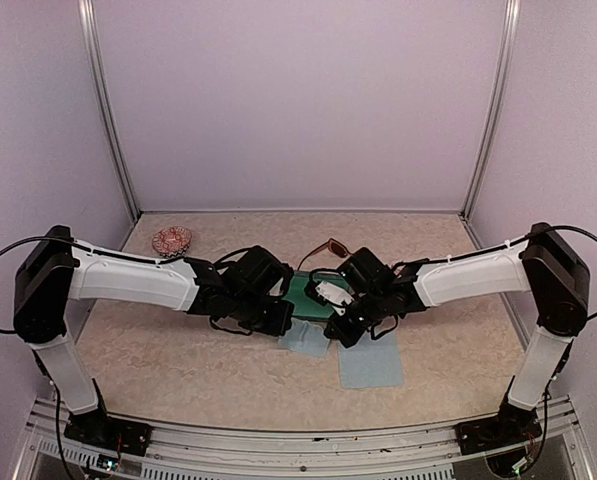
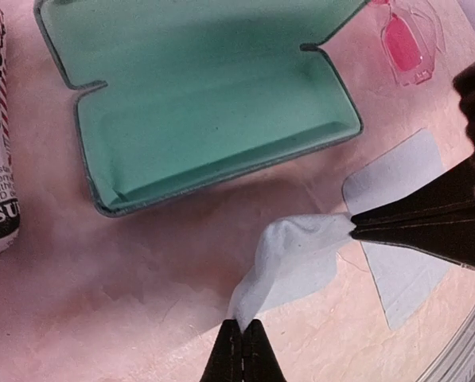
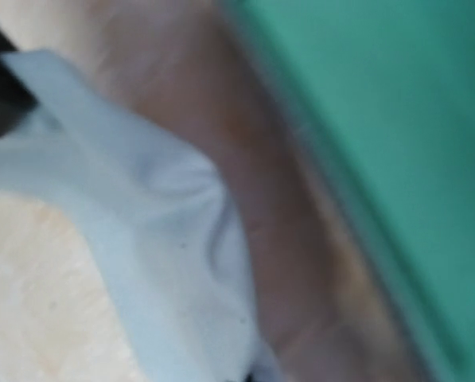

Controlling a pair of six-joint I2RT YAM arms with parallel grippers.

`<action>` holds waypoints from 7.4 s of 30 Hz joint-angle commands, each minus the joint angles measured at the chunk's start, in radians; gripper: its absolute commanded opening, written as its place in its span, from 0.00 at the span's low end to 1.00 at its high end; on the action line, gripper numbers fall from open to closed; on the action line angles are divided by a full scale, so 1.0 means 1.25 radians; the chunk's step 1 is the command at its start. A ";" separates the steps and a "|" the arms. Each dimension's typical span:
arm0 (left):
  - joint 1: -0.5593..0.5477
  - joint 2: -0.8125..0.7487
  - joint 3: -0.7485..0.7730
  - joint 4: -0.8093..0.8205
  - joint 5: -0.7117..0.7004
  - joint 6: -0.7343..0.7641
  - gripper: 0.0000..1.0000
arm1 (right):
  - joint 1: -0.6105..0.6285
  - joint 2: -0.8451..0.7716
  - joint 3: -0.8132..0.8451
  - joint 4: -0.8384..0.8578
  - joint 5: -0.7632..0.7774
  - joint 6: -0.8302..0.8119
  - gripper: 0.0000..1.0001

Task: Organize the sunglasses
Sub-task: Place the folded cleaning cloth in the sunglasses case, then pick up the sunglasses from the center of the board, then fold the left temple of the sunglasses on the sunglasses.

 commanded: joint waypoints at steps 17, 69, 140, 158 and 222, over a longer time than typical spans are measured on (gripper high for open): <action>0.092 0.070 0.143 -0.037 0.022 0.077 0.00 | -0.089 -0.017 0.104 -0.022 0.058 0.025 0.00; 0.148 0.254 0.269 -0.005 0.031 0.135 0.04 | -0.141 0.085 0.173 -0.055 0.071 0.035 0.01; 0.194 -0.433 -0.042 -0.032 -0.235 0.029 0.99 | -0.335 -0.157 -0.098 0.044 0.088 0.397 0.64; 0.199 -0.448 -0.095 -0.020 -0.229 0.034 0.99 | -0.287 -0.052 -0.031 0.014 0.119 0.403 0.47; 0.232 -0.612 -0.092 0.269 0.111 -0.034 0.99 | -0.085 -0.501 -0.374 0.628 -0.333 -0.569 0.00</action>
